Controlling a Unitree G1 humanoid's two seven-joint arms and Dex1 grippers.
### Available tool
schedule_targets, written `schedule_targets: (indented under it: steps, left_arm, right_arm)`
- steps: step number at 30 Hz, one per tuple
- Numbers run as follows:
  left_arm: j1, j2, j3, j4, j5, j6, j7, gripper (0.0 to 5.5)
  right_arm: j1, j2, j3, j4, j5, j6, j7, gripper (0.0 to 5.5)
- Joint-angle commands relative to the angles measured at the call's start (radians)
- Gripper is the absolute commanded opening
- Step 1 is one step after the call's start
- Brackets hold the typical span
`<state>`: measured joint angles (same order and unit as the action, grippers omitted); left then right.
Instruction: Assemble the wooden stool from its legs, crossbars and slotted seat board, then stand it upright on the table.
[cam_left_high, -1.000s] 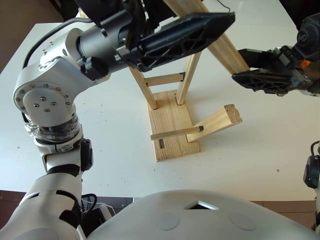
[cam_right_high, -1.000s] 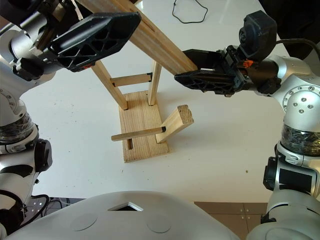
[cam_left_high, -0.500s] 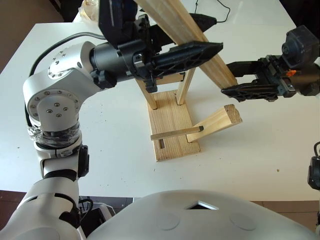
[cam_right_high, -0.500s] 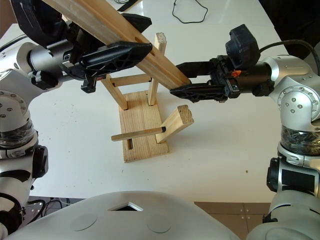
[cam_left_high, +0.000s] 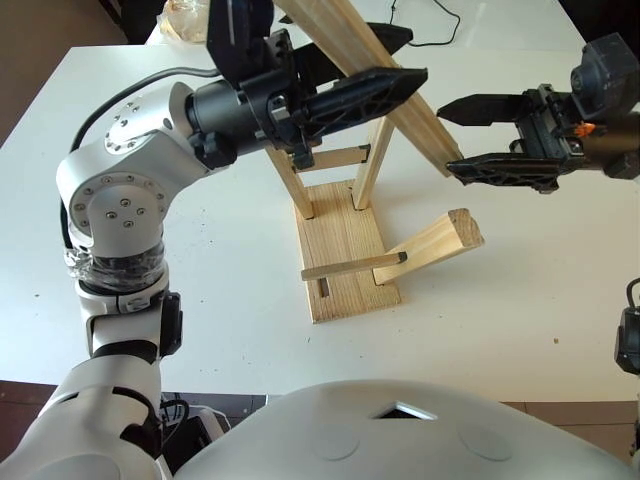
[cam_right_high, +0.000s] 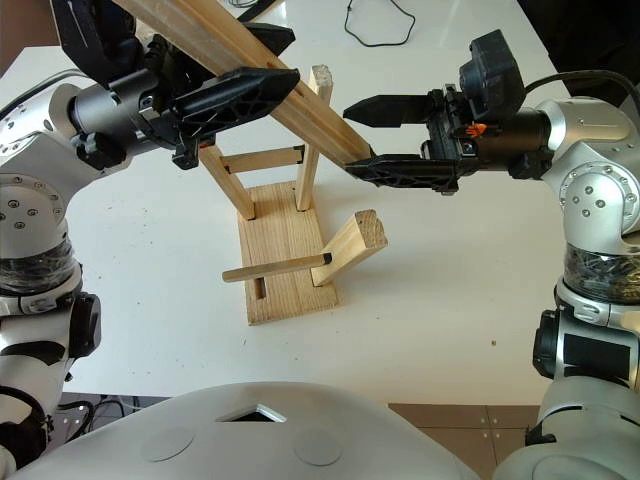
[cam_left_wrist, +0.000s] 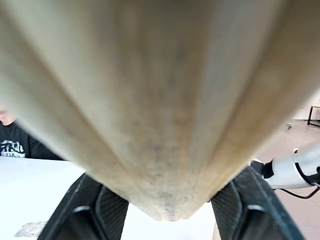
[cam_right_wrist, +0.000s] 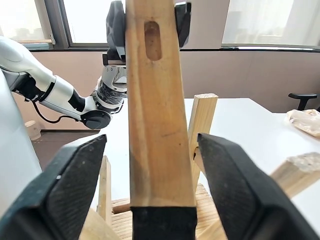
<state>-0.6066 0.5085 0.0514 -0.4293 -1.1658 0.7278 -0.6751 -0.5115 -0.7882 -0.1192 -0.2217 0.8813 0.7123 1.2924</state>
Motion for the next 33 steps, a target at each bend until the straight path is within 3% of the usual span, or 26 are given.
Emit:
schedule_targets:
  steps: [1,15,24,27,33]
  left_arm:
    - [-0.025,-0.003,0.031,0.003,0.012,-0.004,0.023,2.05]
    - [0.063,0.239,0.298,-0.09,-0.094,0.077,0.117,2.05]
    - [0.366,0.415,0.49,-0.16,-0.119,0.133,-0.094,2.05]
    - [0.518,0.414,0.53,-0.188,-0.021,0.085,-0.18,2.05]
    - [0.715,0.299,0.469,-0.145,0.263,-0.145,-0.241,2.05]
  right_arm:
    - [0.001,-0.009,-0.009,0.031,-0.029,-0.03,0.007,3.27]
    - [0.164,-0.037,-0.185,0.041,-0.023,-0.05,-0.053,3.27]
    - [0.359,-0.037,-0.315,-0.053,0.01,-0.048,-0.109,3.27]
    - [0.407,-0.042,-0.35,-0.076,0.019,-0.042,-0.119,3.27]
    - [0.433,-0.039,-0.345,-0.084,0.024,-0.045,-0.143,3.27]
